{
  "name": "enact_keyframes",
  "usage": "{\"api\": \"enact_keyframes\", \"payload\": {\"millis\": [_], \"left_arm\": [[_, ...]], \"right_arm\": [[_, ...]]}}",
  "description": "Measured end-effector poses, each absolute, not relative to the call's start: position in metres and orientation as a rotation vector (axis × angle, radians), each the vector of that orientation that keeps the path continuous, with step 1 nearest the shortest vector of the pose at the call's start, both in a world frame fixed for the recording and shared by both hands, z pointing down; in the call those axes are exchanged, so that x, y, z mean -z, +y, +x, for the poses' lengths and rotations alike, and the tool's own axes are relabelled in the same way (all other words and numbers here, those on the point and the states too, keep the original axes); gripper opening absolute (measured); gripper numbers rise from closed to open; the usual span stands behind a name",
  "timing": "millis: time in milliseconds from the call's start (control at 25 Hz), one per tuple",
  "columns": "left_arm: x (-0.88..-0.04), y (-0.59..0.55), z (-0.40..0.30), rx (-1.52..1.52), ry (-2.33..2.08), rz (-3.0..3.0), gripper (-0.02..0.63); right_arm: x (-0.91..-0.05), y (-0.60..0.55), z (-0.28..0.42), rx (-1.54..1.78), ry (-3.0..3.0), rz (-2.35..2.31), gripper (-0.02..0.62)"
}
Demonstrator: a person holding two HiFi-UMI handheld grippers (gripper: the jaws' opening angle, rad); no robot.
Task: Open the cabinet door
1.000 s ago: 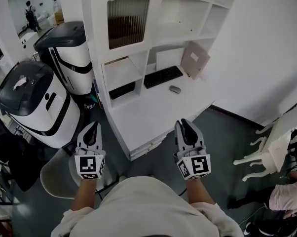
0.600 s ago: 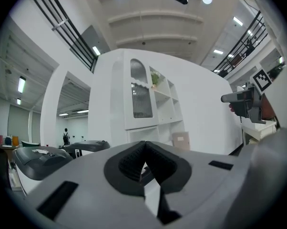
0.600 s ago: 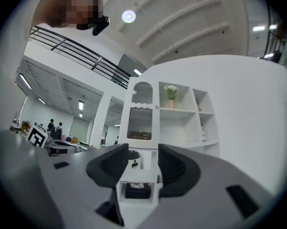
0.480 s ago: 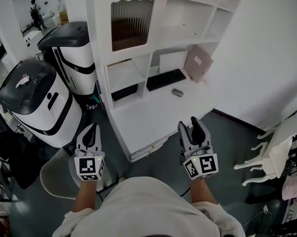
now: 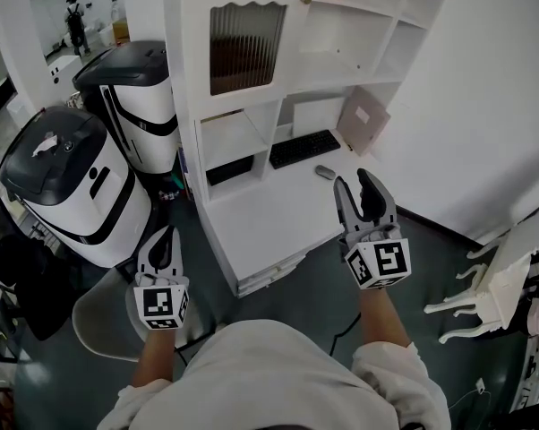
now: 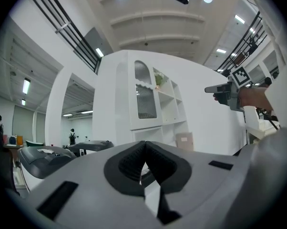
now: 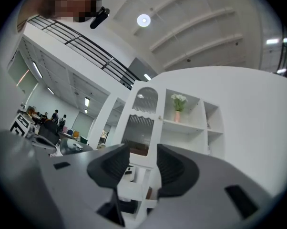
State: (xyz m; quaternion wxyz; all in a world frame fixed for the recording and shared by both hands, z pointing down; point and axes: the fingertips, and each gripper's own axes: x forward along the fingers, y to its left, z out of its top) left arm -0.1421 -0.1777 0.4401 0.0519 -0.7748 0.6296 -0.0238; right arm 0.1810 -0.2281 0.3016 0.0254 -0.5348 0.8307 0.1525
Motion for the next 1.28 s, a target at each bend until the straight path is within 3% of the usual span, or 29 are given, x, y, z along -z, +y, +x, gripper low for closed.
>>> {"api": "enact_keyframes", "payload": {"millis": [1280], "left_arm": [[-0.451, -0.143, -0.171, 0.089, 2.083, -2.257, 0.0]], "right_arm": [[-0.138, -0.389, 0.128, -0.82, 2.592, -1.557, 0.155]]}}
